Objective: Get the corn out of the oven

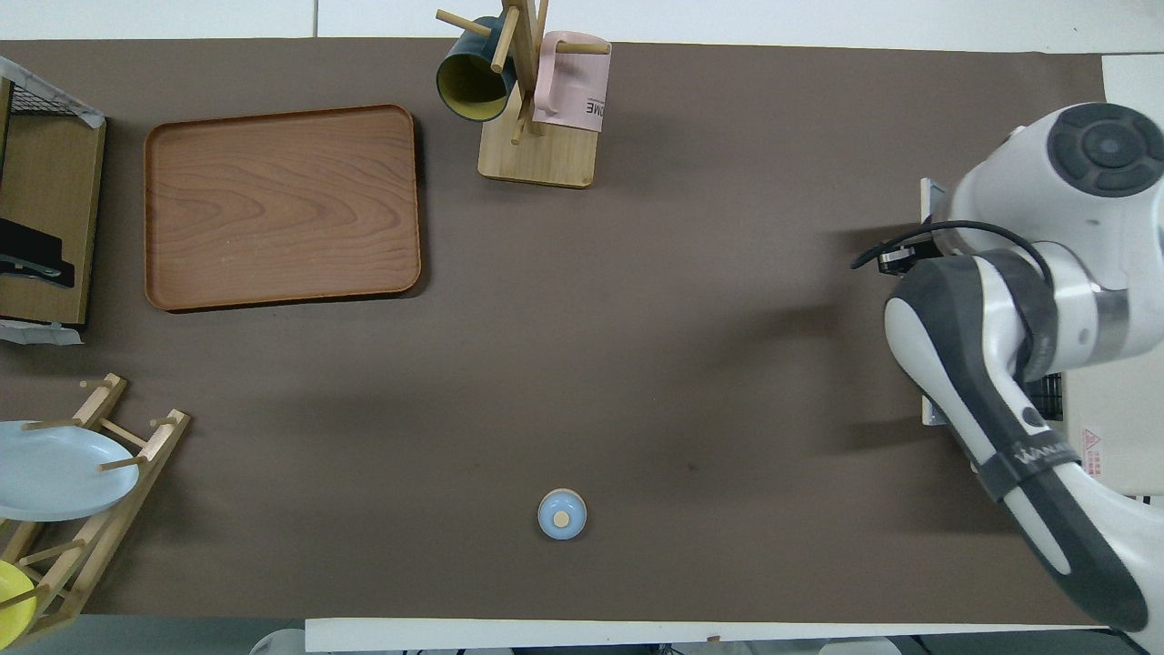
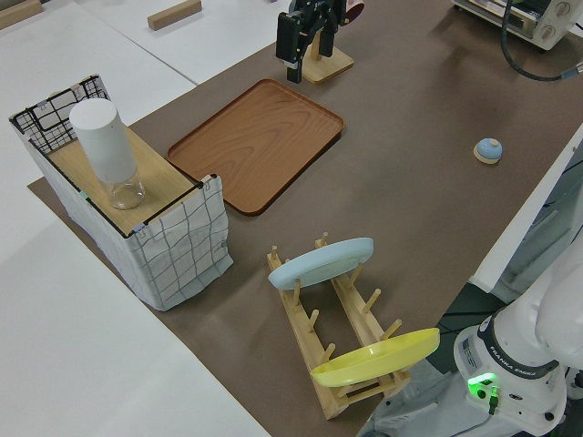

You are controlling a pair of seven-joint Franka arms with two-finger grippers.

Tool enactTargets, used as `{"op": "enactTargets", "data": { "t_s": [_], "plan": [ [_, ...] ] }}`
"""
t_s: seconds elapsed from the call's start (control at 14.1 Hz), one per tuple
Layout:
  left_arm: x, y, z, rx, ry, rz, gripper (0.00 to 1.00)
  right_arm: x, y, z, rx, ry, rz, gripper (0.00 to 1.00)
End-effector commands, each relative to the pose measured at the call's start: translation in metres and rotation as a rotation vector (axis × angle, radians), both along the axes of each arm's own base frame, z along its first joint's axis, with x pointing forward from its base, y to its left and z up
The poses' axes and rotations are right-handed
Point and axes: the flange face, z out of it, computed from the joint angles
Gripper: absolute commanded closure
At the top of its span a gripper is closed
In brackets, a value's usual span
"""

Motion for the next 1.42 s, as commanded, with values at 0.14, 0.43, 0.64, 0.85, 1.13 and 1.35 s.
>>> {"op": "enactTargets", "data": {
  "t_s": [0.14,0.43,0.64,0.85,1.13,1.35],
  "plan": [
    [-0.003,0.002,0.004,0.015,-0.011,-0.006,0.00,0.021,-0.012,-0.060,0.070,-0.009,-0.062,1.00],
    [-0.003,0.001,0.004,0.015,-0.011,-0.008,0.00,0.022,-0.006,-0.068,0.090,-0.016,-0.082,1.00],
    [-0.003,0.002,0.004,0.015,-0.011,-0.006,0.00,0.025,0.044,-0.057,0.120,-0.044,-0.137,0.93],
    [-0.003,0.001,0.004,0.016,-0.012,-0.006,0.00,0.025,0.038,-0.014,0.109,-0.037,-0.148,0.58],
    [-0.003,0.002,0.004,0.014,-0.011,-0.006,0.00,0.012,-0.024,0.019,0.086,0.017,-0.248,0.28],
    [-0.003,0.002,0.004,0.015,-0.011,-0.006,0.00,-0.002,-0.056,0.007,0.081,0.045,-0.303,0.28]
  ]
}}
